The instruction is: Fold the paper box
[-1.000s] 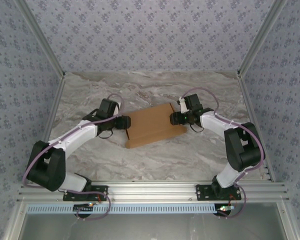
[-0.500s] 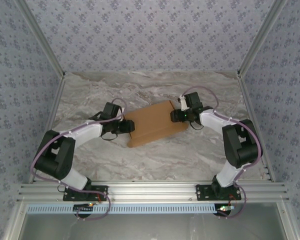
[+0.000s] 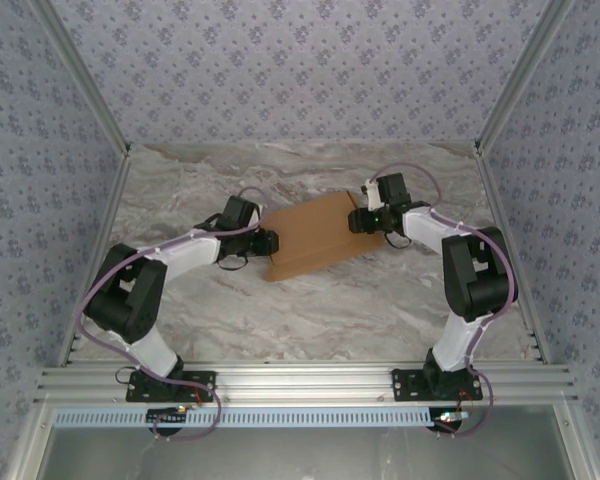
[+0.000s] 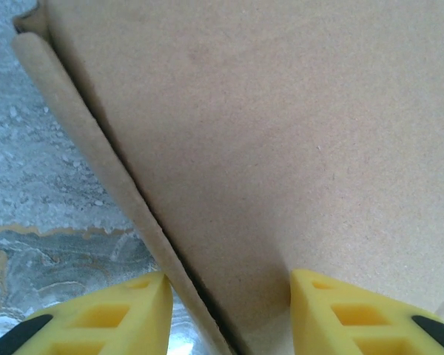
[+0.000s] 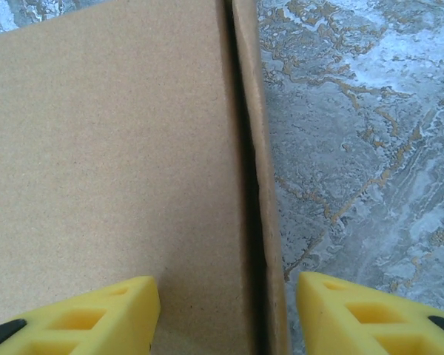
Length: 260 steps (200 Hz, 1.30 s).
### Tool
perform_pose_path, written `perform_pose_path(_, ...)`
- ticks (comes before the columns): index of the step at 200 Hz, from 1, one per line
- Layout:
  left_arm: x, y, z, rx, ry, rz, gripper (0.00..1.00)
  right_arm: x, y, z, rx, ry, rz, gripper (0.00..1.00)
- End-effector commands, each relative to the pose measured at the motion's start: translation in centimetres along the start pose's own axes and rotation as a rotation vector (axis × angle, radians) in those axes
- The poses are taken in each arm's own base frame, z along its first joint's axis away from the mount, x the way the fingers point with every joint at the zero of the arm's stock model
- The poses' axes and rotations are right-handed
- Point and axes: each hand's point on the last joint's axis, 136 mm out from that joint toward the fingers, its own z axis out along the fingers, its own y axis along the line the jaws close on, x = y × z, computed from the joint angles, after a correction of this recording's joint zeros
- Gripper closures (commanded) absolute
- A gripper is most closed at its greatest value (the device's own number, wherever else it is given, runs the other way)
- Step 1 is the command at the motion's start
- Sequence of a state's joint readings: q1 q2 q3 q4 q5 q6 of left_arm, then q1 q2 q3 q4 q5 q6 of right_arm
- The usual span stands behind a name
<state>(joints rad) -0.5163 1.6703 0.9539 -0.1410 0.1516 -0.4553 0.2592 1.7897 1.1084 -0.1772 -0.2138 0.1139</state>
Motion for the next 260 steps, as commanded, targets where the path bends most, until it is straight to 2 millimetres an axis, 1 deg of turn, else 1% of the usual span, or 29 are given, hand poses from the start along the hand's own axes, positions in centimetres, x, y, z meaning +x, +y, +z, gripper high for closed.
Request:
perform_pose_path(1,4.1,3.1,1.3,-0.183,0.125,0.108,0.57,1.7,-0.1,1.0,0.007,0.089,-0.022,0.46)
perform_pose_path(19,4.2,3.0,1.1,-0.185,0.123,0.108,0.57,1.1,0.2,0.9,0.015,0.083,-0.036,0.46)
perform_pose_path(30,3.8,2.7,0.8,-0.177,0.108,0.107,0.56,0.5,0.4,0.6,0.019,0.076,-0.043,0.46)
perform_pose_path(38,3.4,2.4,0.4,-0.169,0.093,0.109,0.55,0.7,0.4,0.5,0.025,0.084,-0.049,0.45)
perform_pose_path(40,3.2,2.3,0.2,-0.165,0.087,0.109,0.55,-0.3,0.6,0.2,0.025,0.063,-0.055,0.45)
perform_pose_path(43,3.0,2.2,0.1,-0.163,0.081,0.109,0.54,-0.9,0.6,0.0,0.027,0.053,-0.058,0.45)
perform_pose_path(76,0.9,0.8,-1.7,-0.131,0.015,0.120,0.43,-3.3,0.7,-1.8,0.061,0.012,-0.084,0.40)
perform_pose_path(92,0.1,0.2,-2.5,-0.119,-0.012,0.123,0.41,-4.3,0.8,-2.8,0.076,-0.011,-0.091,0.38)
perform_pose_path(113,-1.0,-0.5,-3.6,-0.099,-0.053,0.129,0.38,-4.8,1.1,-4.3,0.094,-0.036,-0.096,0.37)
perform_pose_path(125,-1.7,-0.9,-4.4,-0.089,-0.081,0.141,0.37,-4.5,1.4,-5.2,0.100,-0.041,-0.098,0.36)
perform_pose_path(137,-2.6,-1.2,-5.3,-0.081,-0.112,0.159,0.35,-3.7,2.0,-6.2,0.099,-0.041,-0.102,0.36)
perform_pose_path(141,-2.8,-1.2,-5.6,-0.080,-0.120,0.165,0.34,-3.6,2.3,-6.8,0.095,-0.051,-0.106,0.36)
perform_pose_path(148,-3.3,-1.2,-5.9,-0.078,-0.134,0.169,0.33,-2.9,2.8,-7.4,0.087,-0.051,-0.111,0.35)
perform_pose_path(151,-3.5,-1.1,-6.0,-0.078,-0.137,0.170,0.33,-3.0,3.2,-7.9,0.081,-0.061,-0.116,0.35)
perform_pose_path(153,-3.7,-1.1,-6.1,-0.077,-0.140,0.170,0.33,-1.9,3.1,-7.6,0.081,-0.038,-0.114,0.35)
perform_pose_path(154,-3.7,-1.1,-6.2,-0.077,-0.141,0.169,0.33,-1.7,3.2,-7.6,0.079,-0.036,-0.114,0.35)
perform_pose_path(172,-5.1,-0.6,-6.4,-0.055,-0.152,0.152,0.32,0.8,4.9,-9.2,0.030,-0.034,-0.117,0.32)
perform_pose_path(192,-7.0,-0.2,-6.1,-0.011,-0.167,0.117,0.31,4.4,7.1,-9.8,-0.050,0.022,-0.114,0.29)
perform_pose_path(204,-8.2,-0.2,-5.5,0.020,-0.167,0.111,0.31,6.4,8.0,-9.9,-0.064,0.063,-0.117,0.29)
perform_pose_path(225,-9.8,-0.8,-3.8,0.059,-0.139,0.142,0.30,9.4,9.8,-10.0,-0.108,0.115,-0.124,0.29)
perform_pose_path(250,-10.7,-0.9,-1.1,0.072,-0.070,0.174,0.30,11.9,11.6,-9.5,-0.203,0.148,-0.081,0.28)
perform_pose_path(260,-11.0,-1.1,-0.3,0.092,-0.044,0.181,0.31,12.4,12.0,-9.0,-0.235,0.146,-0.055,0.27)
